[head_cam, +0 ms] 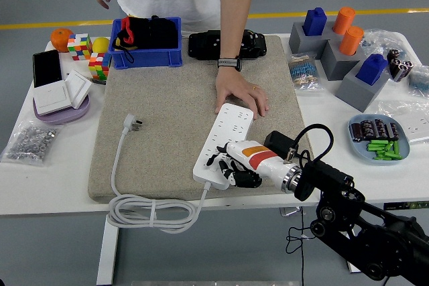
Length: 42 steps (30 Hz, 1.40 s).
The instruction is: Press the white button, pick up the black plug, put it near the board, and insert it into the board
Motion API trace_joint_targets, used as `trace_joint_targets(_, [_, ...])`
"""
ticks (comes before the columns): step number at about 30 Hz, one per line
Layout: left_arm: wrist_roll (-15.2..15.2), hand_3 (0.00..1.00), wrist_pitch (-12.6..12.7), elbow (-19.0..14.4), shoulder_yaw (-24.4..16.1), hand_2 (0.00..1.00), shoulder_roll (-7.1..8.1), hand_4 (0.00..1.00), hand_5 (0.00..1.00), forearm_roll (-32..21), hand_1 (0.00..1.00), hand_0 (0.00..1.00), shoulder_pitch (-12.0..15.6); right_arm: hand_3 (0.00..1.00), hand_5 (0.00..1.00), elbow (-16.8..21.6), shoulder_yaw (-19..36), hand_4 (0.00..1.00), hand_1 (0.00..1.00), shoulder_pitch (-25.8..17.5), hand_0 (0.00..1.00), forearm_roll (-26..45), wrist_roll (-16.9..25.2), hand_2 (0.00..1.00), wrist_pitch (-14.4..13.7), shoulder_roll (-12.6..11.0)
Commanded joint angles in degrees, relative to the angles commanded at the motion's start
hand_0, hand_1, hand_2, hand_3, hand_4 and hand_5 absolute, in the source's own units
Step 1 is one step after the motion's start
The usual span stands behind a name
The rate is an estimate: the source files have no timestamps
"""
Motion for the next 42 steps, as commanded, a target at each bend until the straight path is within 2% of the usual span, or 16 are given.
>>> trace_joint_targets(4, [0.0, 0.640, 0.0, 0.0, 0.3, 0.613, -0.04, 0.561, 0.199, -0.4, 0.638, 0.691, 0.0, 0.584, 0.002, 2.8, 1.8, 0.258, 0.002, -0.7, 0.002, 0.2, 0.1, 0.079, 0.0, 0.2])
trace_joint_targets(9, [0.0, 0.640, 0.0, 0.0, 0.1, 0.613, -0.09, 0.561, 0.199, -0.2, 0.638, 0.691, 0.0, 0.584, 0.002, 5.4, 4.4, 0.258, 0.002, -2.3, 0.002, 1.2, 3.5, 0.079, -2.6, 0.1])
trace_joint_targets(10, [0.0, 0.640, 0.0, 0.0, 0.1, 0.613, -0.10, 0.561, 0.199, -0.2, 0.638, 0.692, 0.0, 0.641, 0.002, 5.5, 5.3, 0.481, 0.164, -2.7, 0.189, 1.5, 4.2, 0.218, -3.1, 0.1])
trace_joint_targets(15, [0.0, 0.640, 0.0, 0.0, -0.1, 0.613, -0.09, 0.561, 0.199, -0.1, 0.638, 0.692, 0.0, 0.641, 0.002, 3.8, 9.1, 0.481, 0.164, -5.1, 0.189, 1.7, 5.5, 0.218, -4.1, -0.5])
trace_joint_targets(16, [0.0, 0.640, 0.0, 0.0, -0.1, 0.614, -0.09, 0.561, 0.200, -0.1, 0.638, 0.690, 0.0, 0.805, 0.222, 3.2, 10.0, 0.991, 0.709, -5.6, 0.723, 1.4, 5.2, 0.686, -4.2, -0.6])
trace_joint_targets(21, [0.0, 0.640, 0.1, 0.0, -0.2, 0.614, -0.11, 0.561, 0.200, 0.0, 0.638, 0.690, 0.0, 0.805, 0.222, 1.3, 14.0, 0.991, 0.709, -8.0, 0.723, 0.3, 3.8, 0.686, -5.6, -0.7])
trace_joint_targets(22, [0.0, 0.640, 0.0, 0.0, -0.1, 0.612, -0.10, 0.561, 0.198, -0.1, 0.638, 0.691, 0.0, 0.921, 0.353, 1.2, 14.5, 0.998, 0.894, -8.3, 0.865, 0.2, 3.5, 0.875, -5.8, -0.7])
trace_joint_targets(27, [-0.1, 0.640, 0.0, 0.0, 0.0, 0.612, -0.13, 0.561, 0.198, -0.2, 0.638, 0.691, -0.1, 0.921, 0.353, -0.1, 16.6, 0.998, 0.894, -9.6, 0.865, -0.5, 2.0, 0.875, -7.6, -0.7])
trace_joint_targets(28, [-0.1, 0.640, 0.0, 0.0, 0.1, 0.614, -0.15, 0.561, 0.200, -0.3, 0.638, 0.691, -0.2, 0.957, 0.545, -0.5, 17.0, 0.998, 0.930, -9.8, 0.913, -0.4, 1.7, 0.927, -7.9, -0.5])
trace_joint_targets(33, [-0.1, 0.640, 0.0, 0.0, 0.3, 0.614, -0.25, 0.561, 0.200, -0.6, 0.638, 0.691, -0.2, 0.957, 0.545, -2.3, 19.2, 0.998, 0.930, -10.9, 0.913, -0.7, 0.8, 0.927, -8.5, -0.1])
trace_joint_targets(34, [-0.1, 0.640, 0.0, 0.0, 0.3, 0.613, -0.25, 0.561, 0.201, -0.5, 0.638, 0.691, -0.2, 0.949, 0.493, -2.6, 19.5, 0.998, 0.912, -11.0, 0.890, -0.7, 0.9, 0.891, -8.6, -0.1])
trace_joint_targets(39, [0.0, 0.640, 0.0, 0.0, -0.3, 0.613, -0.19, 0.561, 0.201, 0.3, 0.638, 0.691, 0.0, 0.949, 0.493, -4.2, 20.5, 0.998, 0.912, -11.5, 0.890, -0.4, 1.7, 0.891, -9.2, -0.3])
trace_joint_targets(40, [0.0, 0.640, 0.0, 0.0, -0.3, 0.613, -0.18, 0.562, 0.197, 0.3, 0.638, 0.690, 0.1, 0.850, 0.451, -4.4, 20.5, 0.998, 0.801, -11.6, 0.696, -0.4, 1.8, 0.743, -9.3, -0.3])
trace_joint_targets(42, [-0.1, 0.640, -0.1, 0.0, -0.3, 0.613, -0.17, 0.562, 0.197, 0.3, 0.638, 0.690, 0.0, 0.850, 0.451, -5.0, 20.6, 0.998, 0.801, -11.8, 0.696, -0.4, 2.4, 0.743, -9.7, -0.4])
